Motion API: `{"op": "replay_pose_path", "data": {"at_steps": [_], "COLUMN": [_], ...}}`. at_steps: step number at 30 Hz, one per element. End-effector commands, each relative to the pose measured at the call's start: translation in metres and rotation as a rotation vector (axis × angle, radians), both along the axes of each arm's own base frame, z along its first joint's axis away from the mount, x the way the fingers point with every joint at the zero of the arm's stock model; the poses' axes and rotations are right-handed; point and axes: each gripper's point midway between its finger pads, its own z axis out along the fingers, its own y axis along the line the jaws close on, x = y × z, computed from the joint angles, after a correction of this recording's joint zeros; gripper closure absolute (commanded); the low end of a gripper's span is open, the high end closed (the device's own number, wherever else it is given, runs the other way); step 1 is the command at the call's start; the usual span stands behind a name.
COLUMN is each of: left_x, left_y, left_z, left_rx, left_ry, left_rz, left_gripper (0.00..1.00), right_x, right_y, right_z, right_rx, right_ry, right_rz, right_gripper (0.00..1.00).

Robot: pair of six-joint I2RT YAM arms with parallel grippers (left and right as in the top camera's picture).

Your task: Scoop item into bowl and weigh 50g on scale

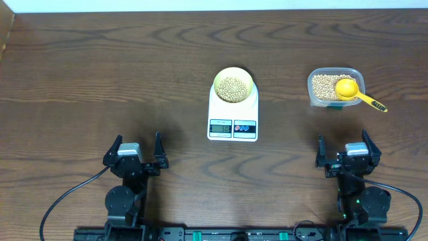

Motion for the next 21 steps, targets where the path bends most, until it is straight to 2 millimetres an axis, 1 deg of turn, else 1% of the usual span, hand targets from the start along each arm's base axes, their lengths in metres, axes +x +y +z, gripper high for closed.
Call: {"op": "replay_pose_path", "data": {"at_steps": [1,21], "left_x": [-0.0015,-0.0015], "left_y": [0.003,0.0014], "left_z": [-0.0164,-0.0164], "left_rx": [0.014,0.014], "left_ry": [0.056,0.056], "left_rz": [0.014,0.007], "left_gripper": [0.01,0.01], "right_x": [-0.0003,-0.0003], "right_y": [0.0004,0.0004], "right_z": [-0.0004,-0.0004], "right_rx": [0.014,0.014], "right_ry": [0.0,0.0], "right_rz": [-0.002,-0.002], "right_gripper": [0.01,0.01]}}
